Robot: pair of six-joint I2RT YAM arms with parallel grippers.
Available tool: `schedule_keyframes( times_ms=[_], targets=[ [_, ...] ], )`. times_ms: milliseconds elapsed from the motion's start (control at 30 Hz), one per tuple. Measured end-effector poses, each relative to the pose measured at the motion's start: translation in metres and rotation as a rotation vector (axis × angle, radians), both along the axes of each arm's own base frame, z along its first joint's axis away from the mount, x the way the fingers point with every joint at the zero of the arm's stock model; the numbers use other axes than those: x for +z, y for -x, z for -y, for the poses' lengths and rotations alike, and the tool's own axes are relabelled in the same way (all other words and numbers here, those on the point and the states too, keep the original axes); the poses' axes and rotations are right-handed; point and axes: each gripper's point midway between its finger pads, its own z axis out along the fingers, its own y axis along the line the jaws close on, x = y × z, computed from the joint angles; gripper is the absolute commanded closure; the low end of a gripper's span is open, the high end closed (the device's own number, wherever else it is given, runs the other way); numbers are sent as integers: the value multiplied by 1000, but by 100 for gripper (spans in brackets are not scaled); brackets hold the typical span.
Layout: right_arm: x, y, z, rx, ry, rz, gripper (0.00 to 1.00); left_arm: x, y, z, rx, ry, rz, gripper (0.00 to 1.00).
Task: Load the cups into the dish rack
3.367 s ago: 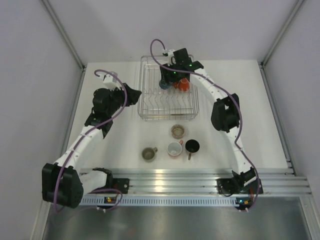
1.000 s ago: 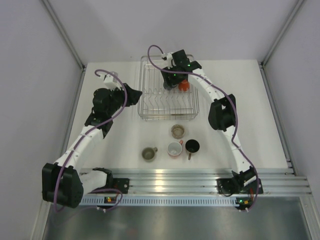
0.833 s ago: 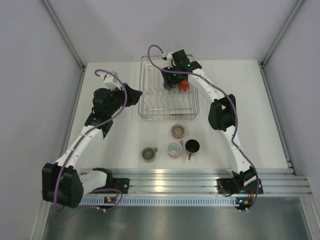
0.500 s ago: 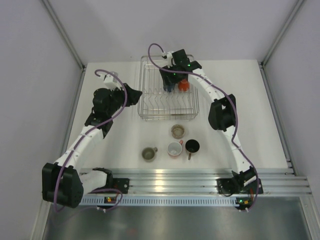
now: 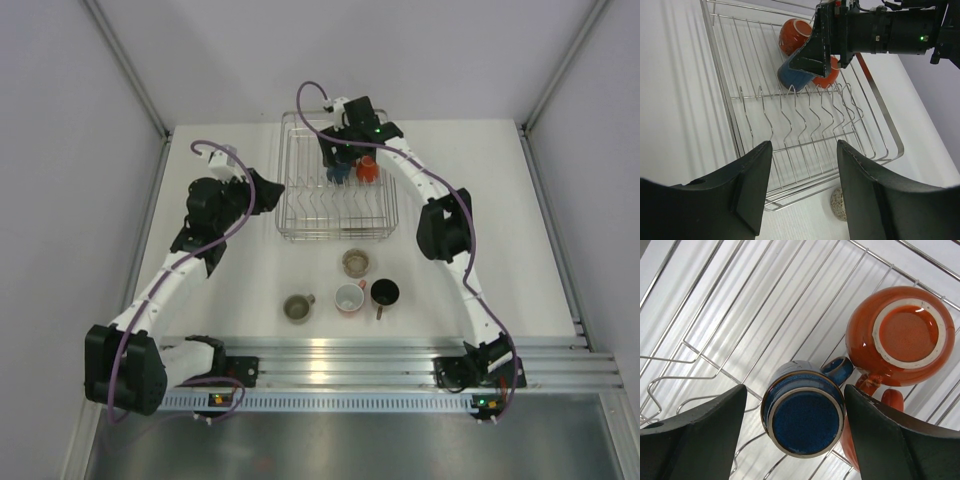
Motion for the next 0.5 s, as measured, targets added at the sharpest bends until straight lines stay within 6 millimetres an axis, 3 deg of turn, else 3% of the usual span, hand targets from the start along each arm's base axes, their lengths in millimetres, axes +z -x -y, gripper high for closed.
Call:
schedule_keyframes(
  times_ms=[233, 500],
  targets=[
    [1, 0, -7, -3, -38, -4, 22, -2, 0, 0, 0, 0, -4, 40],
    [-19, 15, -16, 15, -18, -51, 23, -9, 2, 0, 1, -1, -21, 40]
  ],
)
